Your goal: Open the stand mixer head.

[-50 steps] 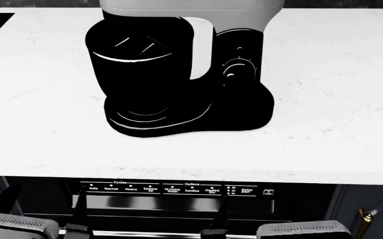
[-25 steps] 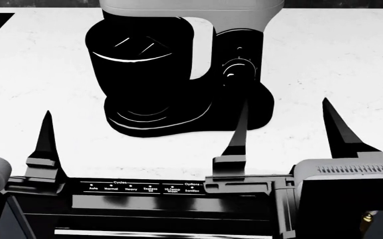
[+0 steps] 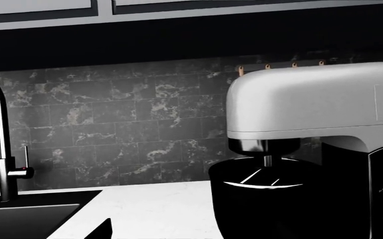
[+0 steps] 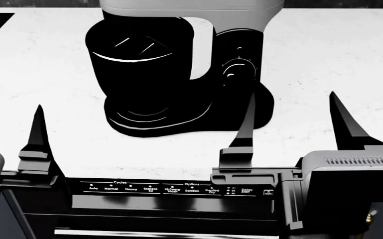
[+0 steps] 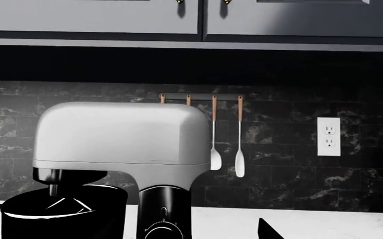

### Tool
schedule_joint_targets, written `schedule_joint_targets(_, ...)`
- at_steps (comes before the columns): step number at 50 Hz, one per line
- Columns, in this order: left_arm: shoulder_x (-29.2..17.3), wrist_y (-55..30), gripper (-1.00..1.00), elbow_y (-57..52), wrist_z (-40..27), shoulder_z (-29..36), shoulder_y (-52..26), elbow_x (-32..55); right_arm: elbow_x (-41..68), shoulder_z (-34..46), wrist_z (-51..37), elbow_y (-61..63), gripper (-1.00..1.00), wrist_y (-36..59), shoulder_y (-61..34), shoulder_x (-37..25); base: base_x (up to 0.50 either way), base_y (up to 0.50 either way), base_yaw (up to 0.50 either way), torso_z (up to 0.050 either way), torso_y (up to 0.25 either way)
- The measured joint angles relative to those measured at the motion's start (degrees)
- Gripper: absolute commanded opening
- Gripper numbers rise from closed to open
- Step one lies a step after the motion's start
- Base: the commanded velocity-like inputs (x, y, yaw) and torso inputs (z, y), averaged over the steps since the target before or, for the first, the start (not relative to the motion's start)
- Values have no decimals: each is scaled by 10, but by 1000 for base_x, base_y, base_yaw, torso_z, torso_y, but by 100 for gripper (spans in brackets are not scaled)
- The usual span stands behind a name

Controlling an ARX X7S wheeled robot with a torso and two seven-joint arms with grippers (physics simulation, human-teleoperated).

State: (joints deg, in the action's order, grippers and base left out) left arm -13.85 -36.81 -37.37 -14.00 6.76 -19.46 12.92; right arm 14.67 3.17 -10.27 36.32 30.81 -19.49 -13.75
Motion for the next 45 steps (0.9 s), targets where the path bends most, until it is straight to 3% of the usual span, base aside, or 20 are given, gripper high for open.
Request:
schedule_joint_targets(14,-3,1,100,1,-3,-2,0,5,4,2,0,-16,100,-5,-2,-3,3,0,0,0,0)
schedule_joint_targets(27,-6,4,100,5,-5,2,0,7,13,6,7,-25,100,-13,-1,-6,488,0,0,0,0)
schedule_joint_targets(40,-9,4,100,9,-7,5,-1,10,8,24,24,-73,100,-23,-26,-14,0,0,0,0,0)
schedule_joint_targets(41,-9,4,100,10,-7,6,-1,11,9,26,29,-83,-100,-22,-33,-16,0,0,0,0,0)
schedule_joint_targets(45,-9,6,100,15,-7,7,-1,12,12,40,53,-122,-100,-15,-65,-25,0,0,0,0,0)
